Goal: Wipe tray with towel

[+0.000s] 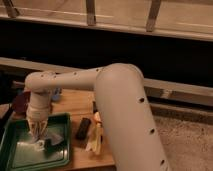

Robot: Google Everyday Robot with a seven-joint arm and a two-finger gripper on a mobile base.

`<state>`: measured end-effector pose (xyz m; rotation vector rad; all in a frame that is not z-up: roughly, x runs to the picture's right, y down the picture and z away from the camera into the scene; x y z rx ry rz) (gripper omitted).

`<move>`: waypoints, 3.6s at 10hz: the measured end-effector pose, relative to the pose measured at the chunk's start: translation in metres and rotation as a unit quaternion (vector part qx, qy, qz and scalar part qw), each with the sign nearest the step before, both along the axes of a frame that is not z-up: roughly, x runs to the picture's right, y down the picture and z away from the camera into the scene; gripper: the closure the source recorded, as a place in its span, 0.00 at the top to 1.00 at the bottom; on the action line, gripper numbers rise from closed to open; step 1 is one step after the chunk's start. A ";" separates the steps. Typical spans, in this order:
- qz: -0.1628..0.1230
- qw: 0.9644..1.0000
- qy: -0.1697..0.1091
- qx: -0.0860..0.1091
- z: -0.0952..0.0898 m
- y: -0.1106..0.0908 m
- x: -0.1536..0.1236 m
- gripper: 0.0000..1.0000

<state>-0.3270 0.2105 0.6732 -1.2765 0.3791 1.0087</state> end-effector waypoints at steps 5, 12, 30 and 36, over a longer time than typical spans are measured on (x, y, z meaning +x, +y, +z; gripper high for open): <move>-0.036 0.996 -0.045 -0.065 -0.030 0.066 -0.031 0.00; -0.043 0.999 0.000 -0.020 -0.014 0.074 -0.025 0.00; -0.095 0.995 -0.039 0.010 -0.006 0.046 -0.098 0.00; -0.062 0.997 0.019 -0.043 -0.023 0.107 0.002 0.00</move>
